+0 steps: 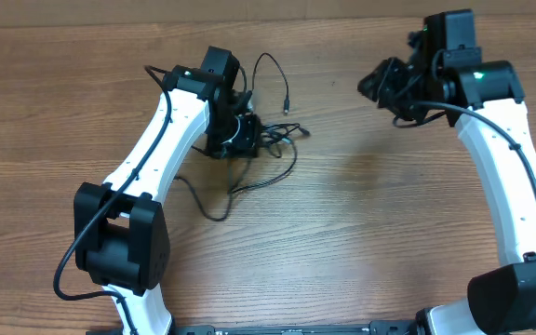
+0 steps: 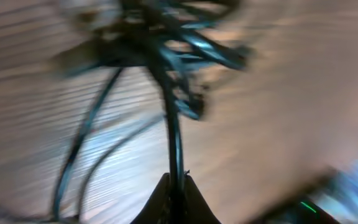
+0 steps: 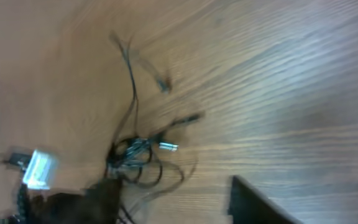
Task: Untangle cables
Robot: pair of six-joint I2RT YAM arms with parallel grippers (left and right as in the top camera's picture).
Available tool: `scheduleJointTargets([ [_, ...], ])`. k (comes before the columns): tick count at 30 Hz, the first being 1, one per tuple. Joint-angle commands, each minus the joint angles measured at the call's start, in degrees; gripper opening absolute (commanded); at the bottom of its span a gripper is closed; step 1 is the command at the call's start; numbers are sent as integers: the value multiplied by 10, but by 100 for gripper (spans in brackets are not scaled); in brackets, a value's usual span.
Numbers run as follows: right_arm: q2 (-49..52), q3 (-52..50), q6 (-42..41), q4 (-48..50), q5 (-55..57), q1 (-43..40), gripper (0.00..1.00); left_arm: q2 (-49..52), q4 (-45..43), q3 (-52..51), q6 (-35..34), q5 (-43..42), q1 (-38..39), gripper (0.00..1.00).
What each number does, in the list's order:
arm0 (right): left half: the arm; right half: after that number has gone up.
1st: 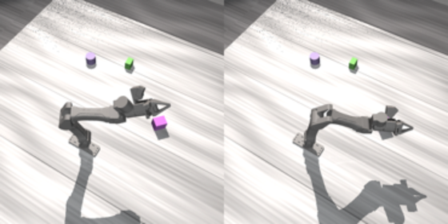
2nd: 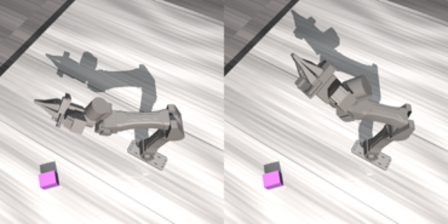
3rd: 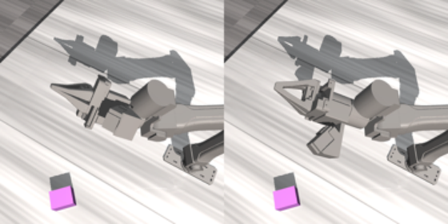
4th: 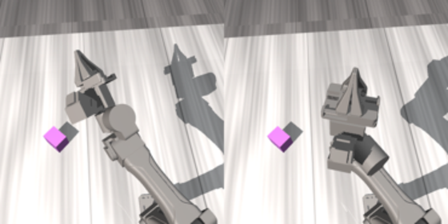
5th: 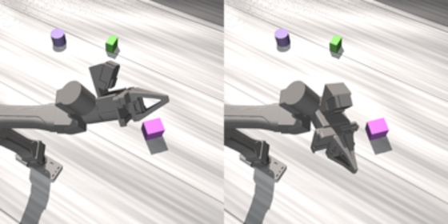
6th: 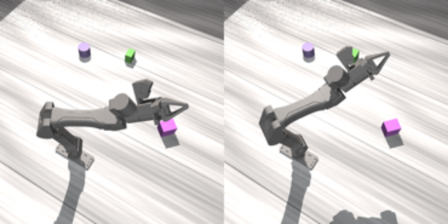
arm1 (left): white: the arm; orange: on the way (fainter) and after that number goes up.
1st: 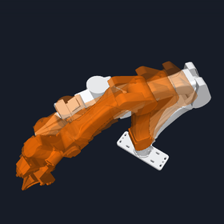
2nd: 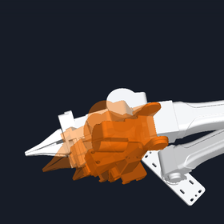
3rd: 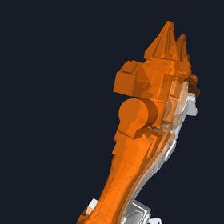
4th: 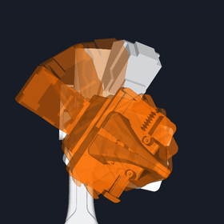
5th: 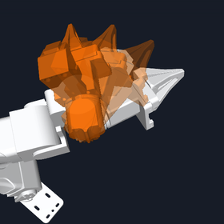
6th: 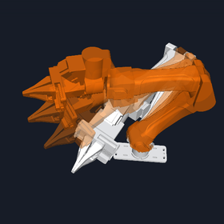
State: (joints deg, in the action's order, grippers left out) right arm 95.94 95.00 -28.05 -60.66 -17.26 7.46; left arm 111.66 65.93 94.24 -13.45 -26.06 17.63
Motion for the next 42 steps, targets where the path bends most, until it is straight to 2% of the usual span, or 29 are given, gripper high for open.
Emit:
scheduleJointTargets([
  [1, -5, -18, 31, -5, -8, 18, 68, -11, -18, 11, 90, -281, -14, 4],
  [3, -3, -31, 31, -3, -8, 24, 72, -11, -17, 26, 144, -399, -19, 4],
  [5, 0, -42, 31, 1, -8, 26, 74, -11, -17, 42, 161, -448, -20, 4],
  [12, 32, -57, 32, 3, -13, 27, 74, -38, -13, 111, 160, -459, -17, 4],
  [15, 41, -57, 77, 16, -54, 37, 74, -55, -13, 132, 150, -454, -17, 4],
  [18, 49, -57, 77, 29, -53, 45, 72, -70, -15, 135, 132, -461, -17, 4],
  [23, 76, -57, 73, 42, -51, 51, 70, -97, -15, 136, 129, -535, -17, 4],
  [26, 86, -57, 62, 40, -24, 51, 69, -115, -15, 136, 128, -550, -17, 4],
  [32, 99, -59, -9, 20, 79, 50, 69, -150, -18, 136, 128, -543, -25, 4],
  [36, 99, -59, -51, 1, 139, 41, 70, -172, -17, 136, 101, -489, -50, 4],
  [40, 99, -59, -52, -3, 151, 29, 70, -193, 9, 136, 38, -326, -84, 4],
  [42, 99, -59, -52, -3, 151, 20, 70, -200, 34, 136, 13, -219, -101, 4],
])
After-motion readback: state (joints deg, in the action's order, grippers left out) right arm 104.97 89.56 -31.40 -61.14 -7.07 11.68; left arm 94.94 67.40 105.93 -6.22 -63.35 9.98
